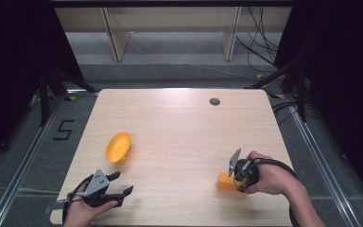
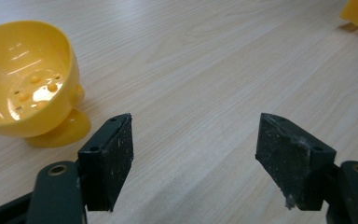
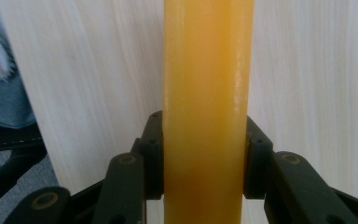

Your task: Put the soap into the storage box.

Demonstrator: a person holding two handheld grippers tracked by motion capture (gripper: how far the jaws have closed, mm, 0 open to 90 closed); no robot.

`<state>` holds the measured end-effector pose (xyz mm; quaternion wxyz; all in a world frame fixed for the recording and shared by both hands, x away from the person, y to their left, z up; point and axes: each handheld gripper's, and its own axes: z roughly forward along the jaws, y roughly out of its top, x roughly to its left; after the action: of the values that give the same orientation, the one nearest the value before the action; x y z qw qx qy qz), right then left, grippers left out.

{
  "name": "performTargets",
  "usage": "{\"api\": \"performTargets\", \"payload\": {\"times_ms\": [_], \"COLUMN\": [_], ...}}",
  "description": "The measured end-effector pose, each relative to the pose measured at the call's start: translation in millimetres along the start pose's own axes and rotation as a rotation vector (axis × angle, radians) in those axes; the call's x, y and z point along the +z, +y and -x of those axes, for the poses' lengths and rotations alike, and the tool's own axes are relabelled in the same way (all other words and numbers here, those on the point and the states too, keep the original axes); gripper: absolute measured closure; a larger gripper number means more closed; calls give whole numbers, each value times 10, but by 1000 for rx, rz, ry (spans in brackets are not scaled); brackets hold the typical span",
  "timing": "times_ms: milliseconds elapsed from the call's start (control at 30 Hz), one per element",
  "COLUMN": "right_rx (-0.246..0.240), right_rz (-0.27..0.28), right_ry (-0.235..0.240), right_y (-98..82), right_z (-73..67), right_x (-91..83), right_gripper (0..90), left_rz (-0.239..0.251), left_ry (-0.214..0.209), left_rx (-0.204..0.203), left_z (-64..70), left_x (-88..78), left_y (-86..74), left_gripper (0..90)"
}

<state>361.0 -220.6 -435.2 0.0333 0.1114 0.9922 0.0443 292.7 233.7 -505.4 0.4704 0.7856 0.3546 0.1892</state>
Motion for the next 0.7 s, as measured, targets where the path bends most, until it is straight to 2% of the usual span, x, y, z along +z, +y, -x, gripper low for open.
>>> {"api": "performTargets", "payload": {"times_ms": [33,67,100,133,167,200,233,267,300,333,367,500,533,567,600,633,667,700], "right_rx": [-14,16,-48,-26,-21,-59,-59,-87,-91,-145,-122,-183,-197,-197,-221,-221,-225,-236], "right_rz": [4,1,36,19,31,37,37,39,32,47,40,63,70,70,62,62,61,57], "right_ry": [0,-1,7,9,16,12,12,22,26,33,36,39,38,38,41,41,43,47], "right_y": [29,80,127,175,223,283,283,346,471,547,608,859,916,916,1022,1022,1068,1156], "right_z": [-7,-53,-36,-68,-89,-96,-96,-101,-140,-129,-158,-165,-168,-168,-169,-169,-175,-190], "right_x": [-28,-60,-67,-102,-113,-125,-125,-132,-153,-149,-161,-176,-171,-171,-161,-161,-153,-145], "right_gripper": [619,619,619,619,619,619,619,619,619,619,619,619,619,619,619,619,620,619], "left_rz": [4,10,13,2,6,17,17,15,19,19,19,25,24,24,27,31,27,32], "left_ry": [-4,-8,-15,-16,-20,-30,-30,-23,-33,-34,-34,-59,-63,-63,-68,-70,-80,-93], "left_rx": [11,15,17,34,40,53,53,45,63,59,59,64,89,89,68,81,111,116], "left_z": [2,13,22,22,29,32,32,43,44,50,50,69,61,61,82,90,86,106], "left_x": [0,5,13,9,14,22,22,20,21,21,21,32,33,33,42,48,51,52], "left_y": [3,5,8,13,14,18,18,14,19,17,17,25,35,35,35,39,55,69], "left_gripper": [271,271,271,271,270,270,271,271,270,270,269,269,269,269,268,268,268,267]}}
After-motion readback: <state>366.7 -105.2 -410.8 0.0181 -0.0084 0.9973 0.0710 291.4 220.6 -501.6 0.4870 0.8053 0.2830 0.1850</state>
